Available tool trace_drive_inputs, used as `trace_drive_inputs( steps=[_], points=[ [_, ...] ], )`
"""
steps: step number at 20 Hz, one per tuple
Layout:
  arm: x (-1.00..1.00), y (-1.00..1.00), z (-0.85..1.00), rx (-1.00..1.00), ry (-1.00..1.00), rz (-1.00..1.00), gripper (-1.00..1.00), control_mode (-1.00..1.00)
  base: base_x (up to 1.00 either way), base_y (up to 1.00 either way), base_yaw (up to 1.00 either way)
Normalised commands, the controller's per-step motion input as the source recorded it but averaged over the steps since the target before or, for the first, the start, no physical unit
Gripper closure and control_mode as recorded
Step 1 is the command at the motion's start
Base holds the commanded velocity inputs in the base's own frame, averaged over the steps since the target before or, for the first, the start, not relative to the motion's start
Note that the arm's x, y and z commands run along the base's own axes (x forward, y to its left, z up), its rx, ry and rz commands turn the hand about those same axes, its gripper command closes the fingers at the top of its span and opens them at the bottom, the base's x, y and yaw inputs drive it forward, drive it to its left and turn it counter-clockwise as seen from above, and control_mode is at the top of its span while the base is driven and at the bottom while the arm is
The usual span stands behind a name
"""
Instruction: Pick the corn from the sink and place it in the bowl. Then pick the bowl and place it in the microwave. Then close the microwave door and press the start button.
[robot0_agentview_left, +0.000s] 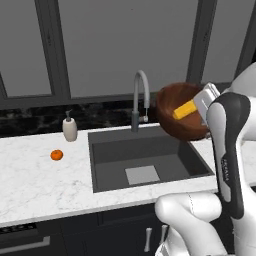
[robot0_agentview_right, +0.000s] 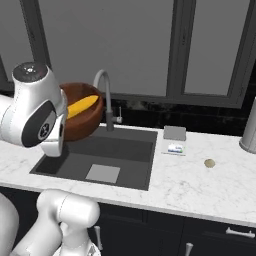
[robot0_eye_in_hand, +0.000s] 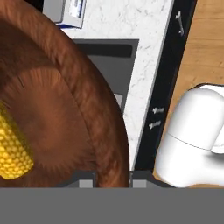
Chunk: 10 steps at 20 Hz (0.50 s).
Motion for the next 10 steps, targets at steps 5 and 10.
trace_drive_inputs(
  steps=[5, 10],
  points=[
    [0.0, 0.0, 0.0, 0.0, 0.0, 0.0, 1.0, 1.0, 0.06, 0.08, 0.0],
    [0.0, 0.0, 0.0, 0.0, 0.0, 0.0, 1.0, 1.0, -0.65, 0.94, 0.24]
  ],
)
